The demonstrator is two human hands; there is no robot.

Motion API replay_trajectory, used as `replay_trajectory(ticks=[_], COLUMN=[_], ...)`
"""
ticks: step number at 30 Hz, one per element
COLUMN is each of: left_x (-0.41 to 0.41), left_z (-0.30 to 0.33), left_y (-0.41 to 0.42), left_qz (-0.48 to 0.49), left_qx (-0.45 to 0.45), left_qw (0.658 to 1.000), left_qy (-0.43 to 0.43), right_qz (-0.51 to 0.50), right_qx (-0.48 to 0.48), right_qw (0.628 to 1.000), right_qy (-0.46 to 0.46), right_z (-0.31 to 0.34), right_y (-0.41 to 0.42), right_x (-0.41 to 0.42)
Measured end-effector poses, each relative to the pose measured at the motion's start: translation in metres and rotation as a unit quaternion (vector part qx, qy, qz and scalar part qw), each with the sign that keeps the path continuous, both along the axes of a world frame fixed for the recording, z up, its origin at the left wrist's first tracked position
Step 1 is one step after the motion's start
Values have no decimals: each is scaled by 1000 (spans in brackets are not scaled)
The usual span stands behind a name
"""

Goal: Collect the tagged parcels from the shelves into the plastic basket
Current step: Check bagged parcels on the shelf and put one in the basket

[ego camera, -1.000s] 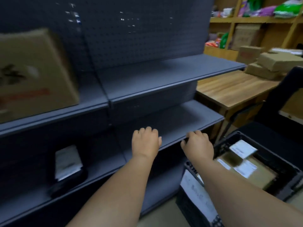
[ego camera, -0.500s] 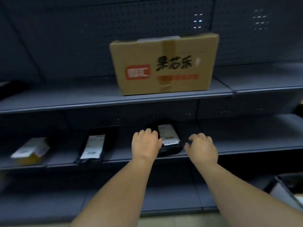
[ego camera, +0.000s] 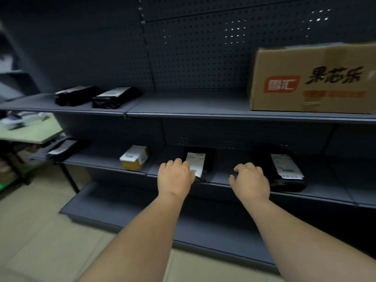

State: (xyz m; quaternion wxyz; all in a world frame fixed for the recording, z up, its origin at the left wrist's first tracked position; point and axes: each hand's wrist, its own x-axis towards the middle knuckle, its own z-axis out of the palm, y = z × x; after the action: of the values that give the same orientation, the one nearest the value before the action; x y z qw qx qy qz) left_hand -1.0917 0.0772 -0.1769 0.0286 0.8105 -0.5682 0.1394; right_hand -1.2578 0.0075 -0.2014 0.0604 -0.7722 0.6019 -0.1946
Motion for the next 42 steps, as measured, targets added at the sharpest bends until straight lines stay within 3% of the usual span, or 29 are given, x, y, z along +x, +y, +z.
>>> replay_trajectory(ticks=[22,42], left_x=[147,399], left_z=[-2,-22], left_y=[73,140], left_qz=[179,88], left_qx=[-32,-20], left_qw=[983,995], left_qy=[29,39], right_qz=[167,63], right_qx=[-7,27], right_qw=[986,998], right_qy=[28,11], right_z=[12,-25], right_y=[16,107], right_x=[171,399])
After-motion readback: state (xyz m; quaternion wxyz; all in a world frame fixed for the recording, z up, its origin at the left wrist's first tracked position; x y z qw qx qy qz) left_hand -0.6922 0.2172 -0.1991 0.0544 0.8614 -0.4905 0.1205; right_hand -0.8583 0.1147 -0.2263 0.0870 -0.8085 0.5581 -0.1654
